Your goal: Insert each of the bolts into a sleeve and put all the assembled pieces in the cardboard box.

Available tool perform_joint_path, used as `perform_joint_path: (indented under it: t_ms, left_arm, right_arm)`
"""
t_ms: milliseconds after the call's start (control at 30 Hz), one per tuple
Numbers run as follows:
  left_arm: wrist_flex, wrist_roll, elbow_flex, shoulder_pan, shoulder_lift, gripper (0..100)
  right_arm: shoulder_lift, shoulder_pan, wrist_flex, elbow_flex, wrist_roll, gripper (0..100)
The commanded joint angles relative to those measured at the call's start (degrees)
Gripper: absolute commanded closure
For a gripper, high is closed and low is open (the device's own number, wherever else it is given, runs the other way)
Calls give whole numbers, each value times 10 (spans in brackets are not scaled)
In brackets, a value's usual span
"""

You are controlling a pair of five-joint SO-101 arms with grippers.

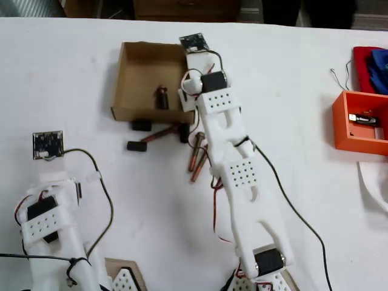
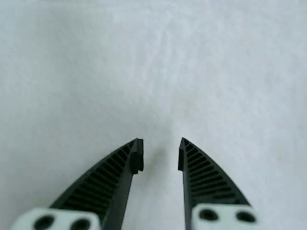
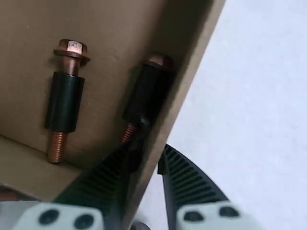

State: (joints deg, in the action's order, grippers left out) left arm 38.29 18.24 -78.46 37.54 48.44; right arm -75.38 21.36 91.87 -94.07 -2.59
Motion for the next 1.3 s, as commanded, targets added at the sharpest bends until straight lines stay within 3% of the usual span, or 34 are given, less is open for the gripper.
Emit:
perform_joint_path:
  t_ms: [0,1267]
  left_arm:
    - [-9,0,2,5,5,854]
    - [-9,0,2,5,5,854]
  right_arm:
    - [33,25,1,-18,-6,978]
    - [45,0,34,-18,-31,978]
